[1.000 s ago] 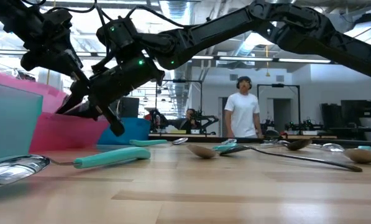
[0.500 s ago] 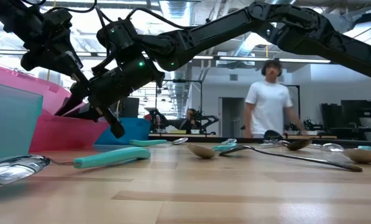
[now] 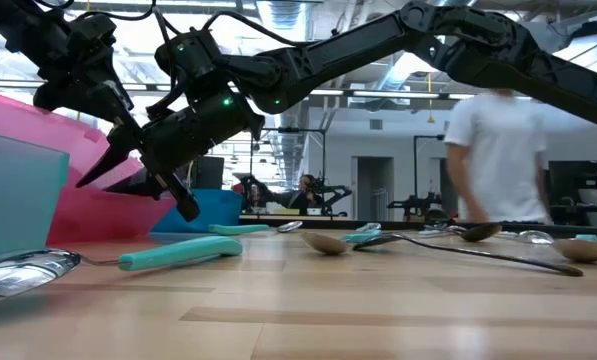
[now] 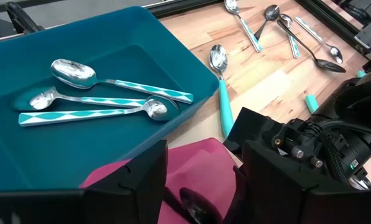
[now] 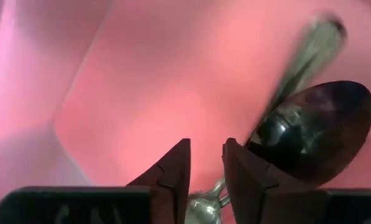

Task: Sort silverware by color (type)
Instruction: Put the light blue spoon into the light blue bin

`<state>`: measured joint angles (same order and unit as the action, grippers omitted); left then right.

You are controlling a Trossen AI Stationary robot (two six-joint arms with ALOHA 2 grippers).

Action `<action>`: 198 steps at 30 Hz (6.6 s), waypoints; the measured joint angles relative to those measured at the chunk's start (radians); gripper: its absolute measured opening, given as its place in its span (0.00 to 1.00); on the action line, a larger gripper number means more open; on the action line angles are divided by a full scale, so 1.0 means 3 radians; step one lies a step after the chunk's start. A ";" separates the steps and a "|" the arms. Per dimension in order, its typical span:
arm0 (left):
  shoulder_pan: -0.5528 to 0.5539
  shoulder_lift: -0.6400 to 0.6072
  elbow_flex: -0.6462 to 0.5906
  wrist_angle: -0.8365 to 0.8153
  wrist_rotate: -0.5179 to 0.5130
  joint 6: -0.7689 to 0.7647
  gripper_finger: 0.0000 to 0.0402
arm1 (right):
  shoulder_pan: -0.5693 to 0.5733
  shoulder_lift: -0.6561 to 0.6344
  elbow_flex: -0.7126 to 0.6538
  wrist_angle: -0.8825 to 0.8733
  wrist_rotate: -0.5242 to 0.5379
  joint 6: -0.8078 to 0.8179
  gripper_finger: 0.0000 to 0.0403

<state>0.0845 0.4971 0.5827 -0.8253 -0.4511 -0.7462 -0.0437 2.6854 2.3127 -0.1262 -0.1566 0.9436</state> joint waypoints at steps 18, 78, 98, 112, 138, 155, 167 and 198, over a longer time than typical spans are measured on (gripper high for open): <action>0.0000 0.0001 0.0000 0.0001 -0.0003 0.0004 0.48 | 0.0013 -0.0175 0.0004 -0.0088 -0.0025 -0.0183 0.38; 0.0000 0.0001 0.0000 0.0016 -0.0086 -0.0062 0.48 | 0.1536 -0.1787 -0.1565 -0.4144 0.0628 0.0304 0.38; 0.0001 0.0000 0.0000 0.0014 -0.0088 -0.0113 0.48 | 0.0803 -0.2645 -0.2660 -0.2713 0.0701 -0.3288 0.38; 0.0001 0.0001 0.0000 -0.0001 -0.0090 -0.0165 0.48 | 0.0465 -0.2230 -0.2658 -0.2447 0.0934 -0.4549 0.38; 0.0001 0.0001 0.0000 0.0003 -0.0119 -0.0227 0.48 | 0.0456 -0.1953 -0.2688 -0.2406 0.0799 -0.5009 0.56; 0.0001 0.0000 -0.0001 0.0001 -0.0095 -0.0297 0.48 | 0.0402 -0.1809 -0.2681 -0.2457 0.0676 -0.4786 0.27; 0.0001 0.0001 -0.0001 0.0003 -0.0098 -0.0297 0.48 | 0.0439 -0.1815 -0.2685 -0.2456 0.0707 -0.4185 0.19; 0.0000 0.0000 -0.0001 0.0003 -0.0079 -0.0278 0.48 | 0.0470 -0.1790 -0.1873 -0.2077 0.0512 -0.3016 0.19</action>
<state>0.0845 0.4971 0.5823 -0.8246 -0.4747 -0.8297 0.0975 2.1483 1.7508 -0.7492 -0.0030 0.0387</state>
